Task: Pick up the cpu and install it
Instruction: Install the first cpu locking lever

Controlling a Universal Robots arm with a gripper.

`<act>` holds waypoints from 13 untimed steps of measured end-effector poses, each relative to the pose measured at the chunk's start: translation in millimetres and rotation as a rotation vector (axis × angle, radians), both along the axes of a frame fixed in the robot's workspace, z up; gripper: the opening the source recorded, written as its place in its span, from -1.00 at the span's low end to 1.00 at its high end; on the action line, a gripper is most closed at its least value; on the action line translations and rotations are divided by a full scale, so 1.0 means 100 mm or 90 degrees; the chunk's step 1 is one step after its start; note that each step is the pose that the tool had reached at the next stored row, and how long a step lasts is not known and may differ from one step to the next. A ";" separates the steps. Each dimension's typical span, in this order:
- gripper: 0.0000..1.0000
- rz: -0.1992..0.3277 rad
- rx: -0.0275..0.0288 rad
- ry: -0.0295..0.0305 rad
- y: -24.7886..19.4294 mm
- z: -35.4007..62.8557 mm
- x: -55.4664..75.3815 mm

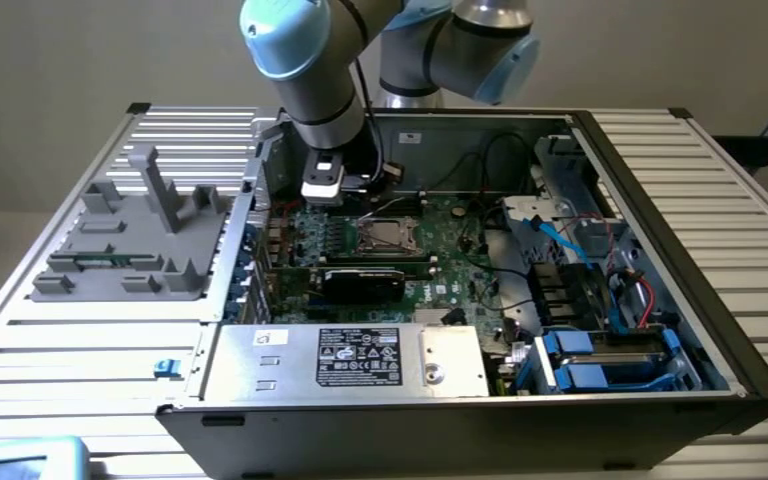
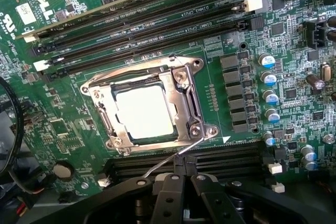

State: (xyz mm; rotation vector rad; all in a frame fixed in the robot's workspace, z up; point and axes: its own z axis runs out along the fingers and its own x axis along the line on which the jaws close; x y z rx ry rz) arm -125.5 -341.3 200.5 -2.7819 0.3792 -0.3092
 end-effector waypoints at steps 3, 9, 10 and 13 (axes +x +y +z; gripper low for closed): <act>-0.79 0.000 0.0002 -0.0008 0.000 -0.015 0.01; -0.79 0.000 0.0001 -0.0015 0.000 -0.044 0.03; -0.79 0.000 0.0000 -0.0015 0.000 -0.048 0.03; -0.79 0.000 0.0001 -0.0019 0.000 -0.061 0.05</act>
